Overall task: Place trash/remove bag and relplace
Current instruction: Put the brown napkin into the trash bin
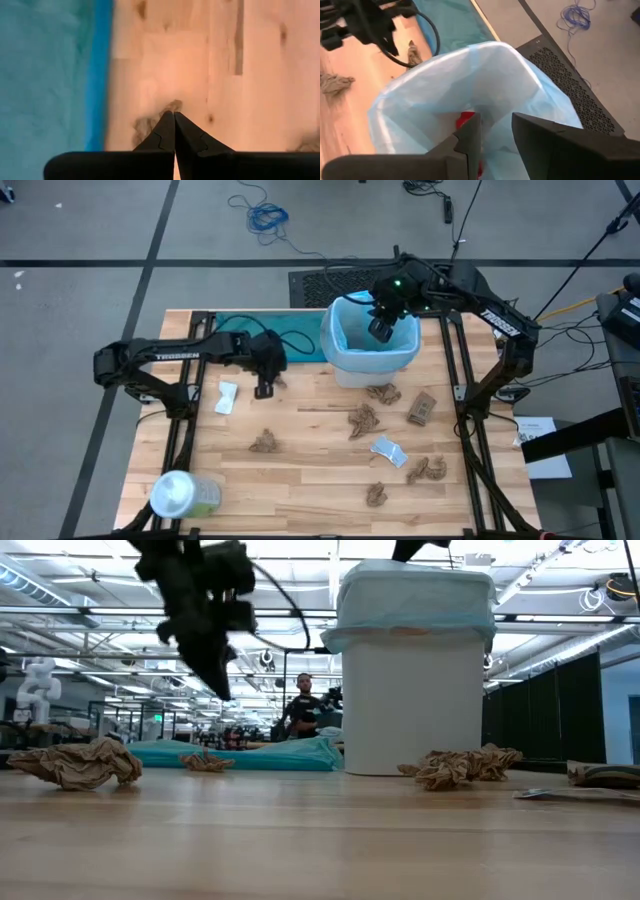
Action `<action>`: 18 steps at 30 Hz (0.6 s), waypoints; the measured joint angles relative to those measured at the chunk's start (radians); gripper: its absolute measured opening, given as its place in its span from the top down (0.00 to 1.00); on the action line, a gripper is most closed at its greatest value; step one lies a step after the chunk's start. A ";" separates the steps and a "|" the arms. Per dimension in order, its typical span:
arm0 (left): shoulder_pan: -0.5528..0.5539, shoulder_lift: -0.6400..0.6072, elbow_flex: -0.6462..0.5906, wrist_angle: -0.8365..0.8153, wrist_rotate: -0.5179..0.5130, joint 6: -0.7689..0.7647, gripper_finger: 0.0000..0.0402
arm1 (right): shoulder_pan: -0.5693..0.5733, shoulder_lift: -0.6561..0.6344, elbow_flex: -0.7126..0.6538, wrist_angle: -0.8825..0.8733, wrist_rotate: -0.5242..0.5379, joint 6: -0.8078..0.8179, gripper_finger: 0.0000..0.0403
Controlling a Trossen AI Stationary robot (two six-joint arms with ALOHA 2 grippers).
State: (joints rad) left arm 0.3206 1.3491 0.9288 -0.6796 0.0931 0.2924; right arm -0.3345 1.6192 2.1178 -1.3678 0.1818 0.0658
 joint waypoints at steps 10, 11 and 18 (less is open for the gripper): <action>0.014 0.026 -0.067 -0.018 -0.095 0.086 0.95 | 0.016 0.000 0.000 0.010 0.001 0.001 0.74; 0.014 0.032 -0.066 -0.013 -0.098 0.090 0.93 | 0.016 0.000 0.000 0.010 0.001 0.001 0.74; 0.044 0.130 -0.066 -0.006 -0.117 0.082 0.76 | 0.016 0.000 0.000 0.007 0.000 0.025 0.74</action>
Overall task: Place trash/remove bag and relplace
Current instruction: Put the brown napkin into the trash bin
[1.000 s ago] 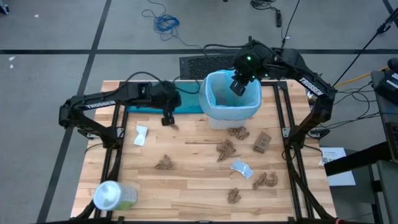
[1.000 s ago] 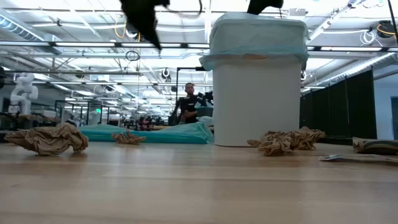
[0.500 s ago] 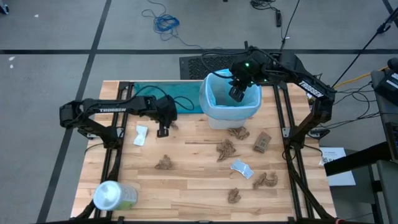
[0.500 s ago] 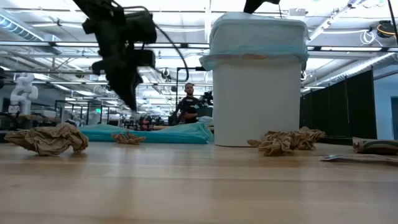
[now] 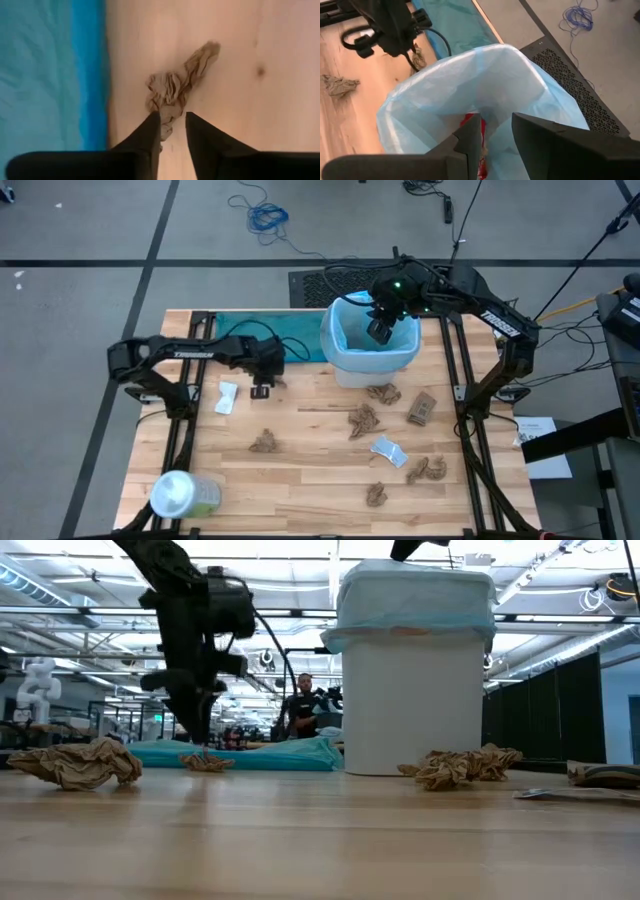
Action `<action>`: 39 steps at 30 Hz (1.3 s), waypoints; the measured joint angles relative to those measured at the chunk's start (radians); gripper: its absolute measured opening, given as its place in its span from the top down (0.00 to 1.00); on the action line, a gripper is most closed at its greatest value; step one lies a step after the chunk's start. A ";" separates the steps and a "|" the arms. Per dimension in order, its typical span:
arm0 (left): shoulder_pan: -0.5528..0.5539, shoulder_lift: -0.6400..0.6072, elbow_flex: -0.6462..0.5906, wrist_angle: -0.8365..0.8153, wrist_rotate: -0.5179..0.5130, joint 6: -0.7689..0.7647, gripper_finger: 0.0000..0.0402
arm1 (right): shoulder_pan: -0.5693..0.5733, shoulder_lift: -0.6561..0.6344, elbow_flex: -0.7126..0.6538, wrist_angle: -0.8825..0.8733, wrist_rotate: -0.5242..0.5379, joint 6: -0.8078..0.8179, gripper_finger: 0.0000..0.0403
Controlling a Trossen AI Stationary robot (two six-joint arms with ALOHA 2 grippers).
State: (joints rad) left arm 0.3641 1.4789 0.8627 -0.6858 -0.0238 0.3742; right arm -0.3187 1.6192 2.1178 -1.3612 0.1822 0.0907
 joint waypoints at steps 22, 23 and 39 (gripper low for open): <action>0.004 -0.038 0.112 0.009 -0.031 -0.110 0.99 | -0.083 0.000 0.000 -0.167 0.411 0.004 0.92; 0.004 -0.072 0.124 0.015 -0.031 -0.117 0.99 | -0.114 0.000 0.000 -0.177 0.412 0.020 0.95; 0.024 -0.370 0.205 0.318 0.074 -0.213 0.99 | -0.433 0.001 -0.145 -0.182 -0.161 0.037 1.00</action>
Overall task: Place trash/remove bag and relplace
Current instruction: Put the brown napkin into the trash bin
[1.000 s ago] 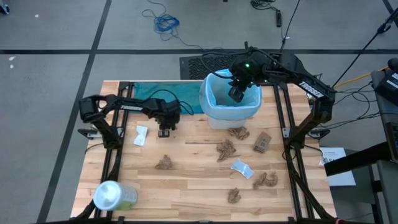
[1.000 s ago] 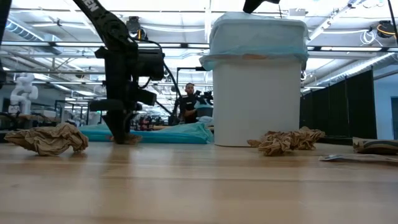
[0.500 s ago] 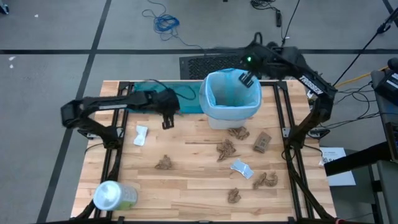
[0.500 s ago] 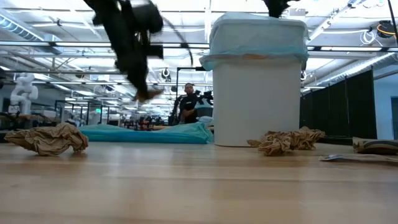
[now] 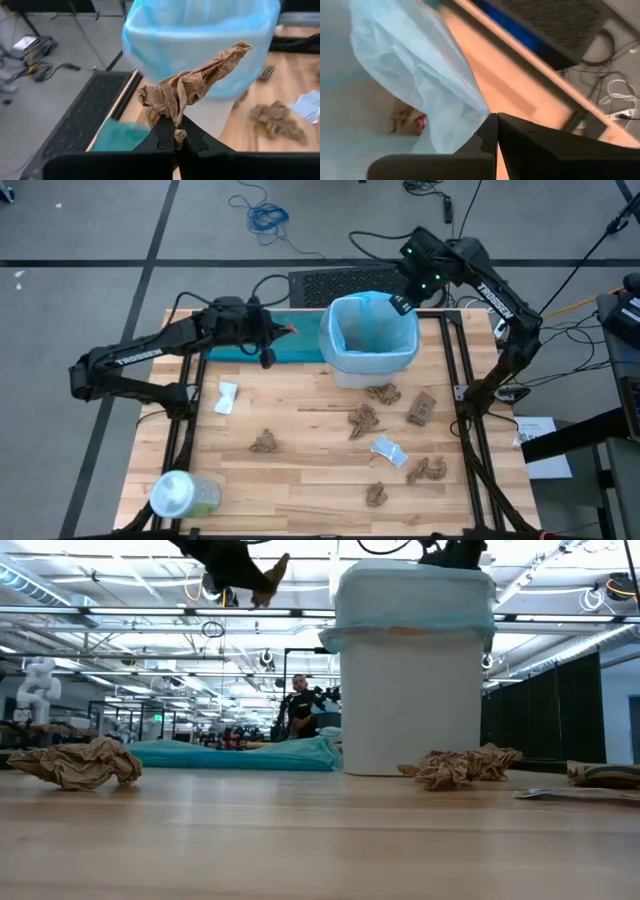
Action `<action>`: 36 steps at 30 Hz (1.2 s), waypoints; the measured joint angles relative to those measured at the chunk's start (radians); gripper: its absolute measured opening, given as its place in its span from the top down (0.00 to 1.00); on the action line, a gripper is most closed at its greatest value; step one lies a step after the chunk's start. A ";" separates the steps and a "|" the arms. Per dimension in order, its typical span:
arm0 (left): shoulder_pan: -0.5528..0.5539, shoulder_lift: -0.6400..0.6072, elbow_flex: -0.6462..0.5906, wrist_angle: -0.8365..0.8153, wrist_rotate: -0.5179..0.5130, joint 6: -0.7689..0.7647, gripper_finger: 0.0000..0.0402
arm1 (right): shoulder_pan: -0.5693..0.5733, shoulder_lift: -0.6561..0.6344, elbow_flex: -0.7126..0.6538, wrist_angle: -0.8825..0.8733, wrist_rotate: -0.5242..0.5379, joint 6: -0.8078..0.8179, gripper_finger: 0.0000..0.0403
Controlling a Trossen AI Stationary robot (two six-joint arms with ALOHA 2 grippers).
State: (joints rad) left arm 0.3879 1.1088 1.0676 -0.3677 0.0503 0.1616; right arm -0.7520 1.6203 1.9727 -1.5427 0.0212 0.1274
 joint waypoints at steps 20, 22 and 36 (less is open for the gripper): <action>-0.007 0.087 0.076 0.271 0.238 0.000 1.00 | 0.280 0.013 -0.010 0.134 -0.138 0.034 1.00; -0.017 0.116 0.110 0.258 0.280 0.001 1.00 | 0.290 0.014 -0.003 0.166 -0.104 0.021 1.00; -0.122 0.318 0.164 0.274 0.288 0.140 0.77 | 0.289 0.008 0.033 0.188 0.088 -0.034 0.89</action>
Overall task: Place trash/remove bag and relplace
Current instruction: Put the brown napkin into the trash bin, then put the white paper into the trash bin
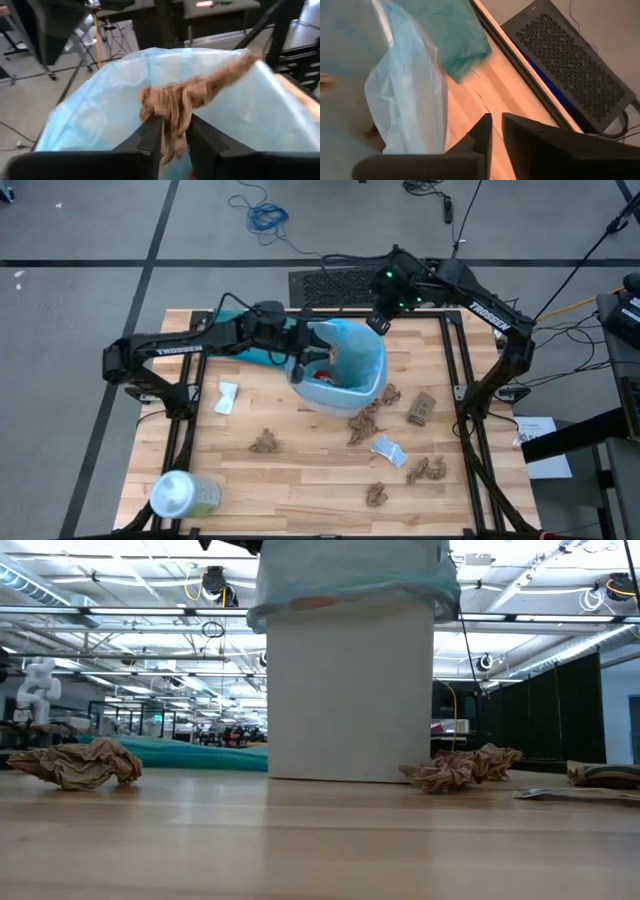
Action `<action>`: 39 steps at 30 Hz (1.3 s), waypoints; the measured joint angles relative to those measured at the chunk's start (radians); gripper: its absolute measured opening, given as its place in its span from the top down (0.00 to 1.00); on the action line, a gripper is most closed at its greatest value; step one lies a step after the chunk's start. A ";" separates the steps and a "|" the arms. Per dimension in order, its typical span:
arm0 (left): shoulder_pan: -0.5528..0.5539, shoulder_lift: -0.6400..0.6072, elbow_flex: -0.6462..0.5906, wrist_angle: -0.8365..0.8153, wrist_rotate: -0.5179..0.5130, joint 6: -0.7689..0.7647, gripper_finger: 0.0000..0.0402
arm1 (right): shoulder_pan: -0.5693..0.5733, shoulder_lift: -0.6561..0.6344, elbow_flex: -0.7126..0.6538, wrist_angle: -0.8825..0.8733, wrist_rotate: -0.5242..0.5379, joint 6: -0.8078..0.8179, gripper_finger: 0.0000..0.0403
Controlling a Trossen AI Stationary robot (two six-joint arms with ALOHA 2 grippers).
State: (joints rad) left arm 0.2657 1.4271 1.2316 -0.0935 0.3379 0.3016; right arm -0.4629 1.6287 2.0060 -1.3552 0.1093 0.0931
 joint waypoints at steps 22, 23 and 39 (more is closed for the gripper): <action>0.004 -0.006 0.166 -0.438 -0.389 0.203 0.95 | -0.011 -0.006 0.000 -0.206 -0.002 -0.058 0.67; 0.009 -0.007 0.158 -0.435 -0.388 0.195 0.97 | -0.016 -0.011 0.000 -0.214 -0.002 -0.055 0.69; 0.091 -0.282 0.036 -0.419 -0.210 0.078 1.00 | -0.001 -0.213 -0.205 -0.119 -0.003 0.056 0.98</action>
State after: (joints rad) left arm 0.3568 1.1453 1.2679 -0.5124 0.1276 0.3792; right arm -0.4644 1.4154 1.8008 -1.4745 0.1059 0.1493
